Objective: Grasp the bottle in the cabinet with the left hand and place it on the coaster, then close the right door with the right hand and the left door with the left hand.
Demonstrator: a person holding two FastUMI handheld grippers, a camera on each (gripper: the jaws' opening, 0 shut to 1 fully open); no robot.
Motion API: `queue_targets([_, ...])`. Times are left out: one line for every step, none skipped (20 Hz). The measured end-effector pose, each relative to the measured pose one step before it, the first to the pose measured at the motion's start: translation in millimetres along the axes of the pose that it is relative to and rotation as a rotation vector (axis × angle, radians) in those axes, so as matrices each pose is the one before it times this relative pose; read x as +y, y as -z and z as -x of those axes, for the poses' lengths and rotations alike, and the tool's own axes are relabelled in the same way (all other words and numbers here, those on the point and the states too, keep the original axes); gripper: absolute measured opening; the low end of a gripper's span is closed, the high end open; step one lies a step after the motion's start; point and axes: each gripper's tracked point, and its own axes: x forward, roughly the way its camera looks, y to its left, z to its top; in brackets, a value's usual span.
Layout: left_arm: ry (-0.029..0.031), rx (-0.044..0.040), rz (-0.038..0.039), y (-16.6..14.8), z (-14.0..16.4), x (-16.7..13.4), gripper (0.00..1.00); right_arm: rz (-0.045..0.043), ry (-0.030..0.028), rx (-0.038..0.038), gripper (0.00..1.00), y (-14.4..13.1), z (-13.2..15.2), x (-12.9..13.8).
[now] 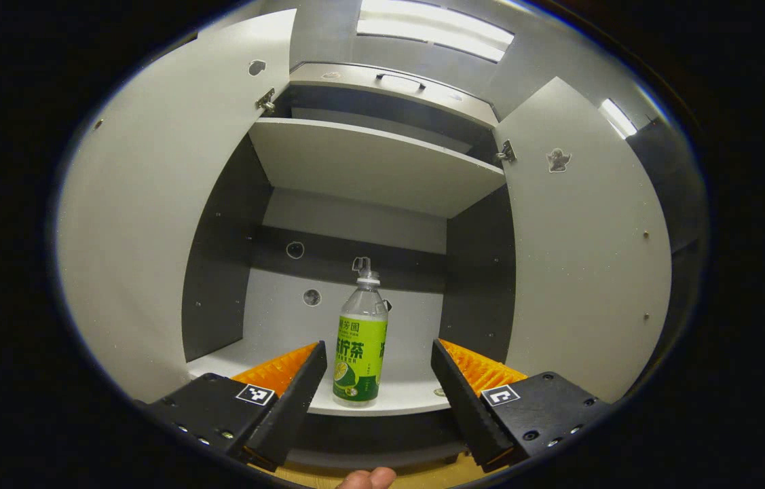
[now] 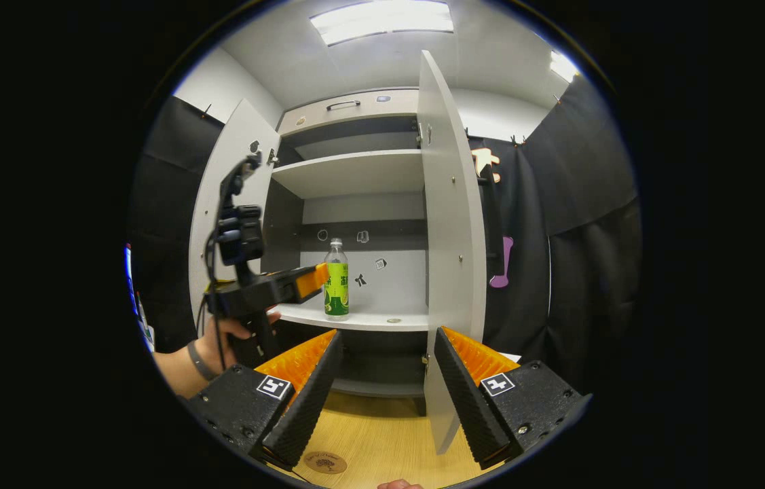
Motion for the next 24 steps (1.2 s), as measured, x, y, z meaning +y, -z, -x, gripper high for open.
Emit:
queue_targets([-0.00866, -0.0061, -0.02076, 1.31, -12.13, 1.7, 0.95, -0.00115, 0.00244, -0.00203, 0.84, -1.33, -0.31, -0.78])
queue_targets([-0.0075, 0.00338, -0.01259, 3.63, -10.08, 0.79, 0.94, 0.00116, 0.00263, -0.00264, 0.84, -0.45, -0.16, -0.9])
queue_targets([-0.00148, 0.01073, -0.00469, 5.26, -11.0, -0.53, 0.95, 0.00229, 0.00111, -0.00191, 0.84, -1.26, -0.15, -0.52])
queue_targets([-0.00374, 0.01867, 0.00135, 7.49, -9.57, 0.69, 0.94, 0.00284, 0.00034, -0.00144, 0.84, -0.46, -0.18, -0.66])
queue_targets([-0.00503, 0.01212, 0.0016, 5.28, -10.01, 2.4, 0.95, 0.0031, 0.00121, -0.00058, 0.84, -0.86, -1.03, -0.75])
queue_targets([-0.01076, 0.00955, 0.00076, 5.11, -7.5, 2.7, 0.94, 0.00235, 0.00321, 0.00067, 0.84, 0.22, -1.08, -1.1])
queue_targets([-0.01388, 0.00755, -0.00219, 5.75, -6.07, 1.84, 0.95, 0.00023, 0.00329, 0.00198, 0.84, 0.14, -0.88, -1.87])
queue_targets([-0.01485, 0.00501, -0.00588, 3.21, -7.46, 3.25, 0.95, -0.00257, 0.00026, 0.00047, 0.84, 0.38, -0.73, -1.11])
queue_targets([-0.0115, 0.00434, -0.00631, 3.44, -5.48, 2.78, 0.95, -0.00149, 0.00123, 0.00396, 0.84, 0.48, -1.47, -0.18])
queue_targets([-0.00645, 0.0065, -0.00293, 3.8, -4.84, 1.18, 0.95, -0.00012, -0.00064, 0.00459, 0.84, 1.43, -0.83, -0.83])
queue_targets([-0.00447, 0.00604, 0.00217, 3.54, -4.19, 1.22, 0.95, -0.00011, 0.0001, 0.00143, 0.84, 0.33, -0.94, -0.43])
queue_targets([-0.00114, 0.01022, 0.00685, 3.35, -4.02, 0.34, 0.94, -0.00108, 0.00055, -0.00153, 0.84, -0.13, -1.49, -0.78])
queue_targets([0.00258, 0.00817, 0.00723, 2.72, -4.35, -0.04, 0.94, -0.00015, 0.0012, -0.00293, 0.84, -1.15, -0.84, -0.5])
queue_targets([0.00204, 0.00777, 0.00509, 1.33, -2.72, -0.58, 0.95, 0.00041, 0.00302, -0.00232, 0.84, -0.46, -1.22, -0.71])
queue_targets([0.00689, 0.00365, 0.00609, 0.13, -3.08, -0.72, 0.95, 0.00049, 0.0026, -0.00212, 0.84, -0.57, -0.27, -0.71])
queue_targets([0.00811, -0.00071, 0.00868, -0.84, -2.06, 0.0, 0.95, 0.00056, 0.00305, -0.00182, 0.84, 0.51, -0.58, -0.88])
queue_targets([0.00099, -0.00135, 0.00768, -1.56, -1.59, 1.0, 0.95, 0.00013, 0.00258, -0.00078, 0.84, -0.27, -0.41, -0.97])
queue_targets([0.00018, -0.00134, 0.00244, -1.05, -1.01, 0.75, 0.94, 0.00019, 0.00192, 0.00062, 0.84, 0.82, -0.54, -0.64])
queue_targets([0.00207, 0.0009, 0.00031, -0.02, -2.42, -1.4, 0.94, 0.0, 0.00226, 0.00106, 0.84, -0.18, -0.28, -0.93])
queue_targets([0.00376, -0.00584, 0.00144, -1.7, -0.55, -1.18, 0.94, -0.00111, 0.00342, 0.00085, 0.84, 0.34, -0.47, -1.22])
queue_targets([0.00417, -0.00487, -0.00187, -2.49, -2.15, 0.38, 0.94, -0.00067, 0.00461, 0.00282, 0.84, 0.61, -0.65, -1.38])
queue_targets([-0.00167, -0.00514, -0.00458, -1.55, -1.44, 0.67, 0.93, -0.00158, 0.0028, 0.0006, 0.84, 0.13, -0.26, -0.65])
queue_targets([-0.00215, -0.00514, -0.00811, -2.1, -1.5, 1.44, 0.93, -0.00187, 0.0017, 0.00057, 0.84, -0.16, -0.16, -0.46])
queue_targets([-0.00132, 0.00007, -0.00699, -2.0, 1.74, 0.68, 0.92, -0.00157, 0.00023, -0.0008, 0.84, 0.59, 0.39, -0.8])
